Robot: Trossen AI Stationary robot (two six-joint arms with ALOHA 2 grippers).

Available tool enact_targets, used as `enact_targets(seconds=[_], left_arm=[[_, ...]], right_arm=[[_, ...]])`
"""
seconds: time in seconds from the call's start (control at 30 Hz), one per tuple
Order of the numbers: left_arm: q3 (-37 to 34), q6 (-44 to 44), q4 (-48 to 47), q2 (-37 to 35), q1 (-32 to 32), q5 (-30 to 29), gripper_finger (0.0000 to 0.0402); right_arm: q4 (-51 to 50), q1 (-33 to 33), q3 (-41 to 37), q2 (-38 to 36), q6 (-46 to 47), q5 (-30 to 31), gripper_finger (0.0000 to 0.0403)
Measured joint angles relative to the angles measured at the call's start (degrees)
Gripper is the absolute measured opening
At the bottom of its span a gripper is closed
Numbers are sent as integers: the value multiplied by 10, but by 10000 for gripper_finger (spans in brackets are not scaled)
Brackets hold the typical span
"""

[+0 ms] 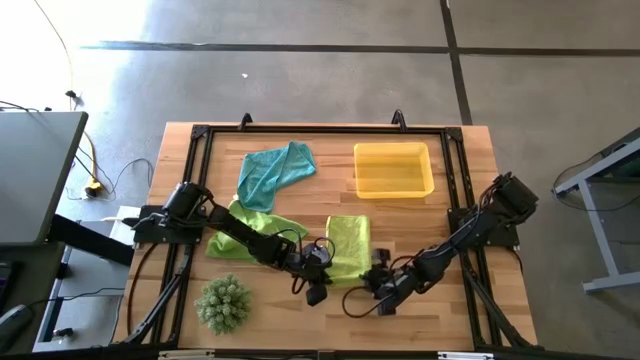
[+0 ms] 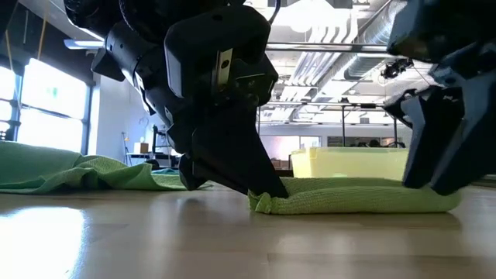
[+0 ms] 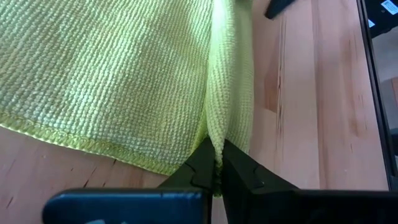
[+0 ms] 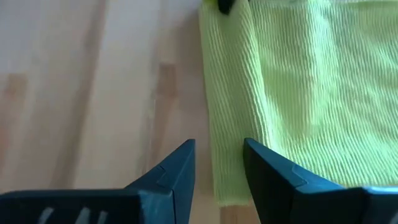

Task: Roll microfiber towels into tight, uniform cylinder then place into a basket
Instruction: Roll the light green towel

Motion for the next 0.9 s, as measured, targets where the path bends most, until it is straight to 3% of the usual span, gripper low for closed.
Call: enact_targets(seconds=[0.37,0.53,0.73,0.9], left_arm=[[-2,50,29,-1,-2,-1,10],[-2,76,30,-11,-3,2,45],[-1,124,14,-24,-3,5,99],[-1,199,-19,-54,-3,4,120]], right_arm=[[-28,0,3,27,34,4,128],[-32,0,3,34,63,5,126],[-44,1,2,35,88,1,80],[-55,0,2,35,111,0,22]])
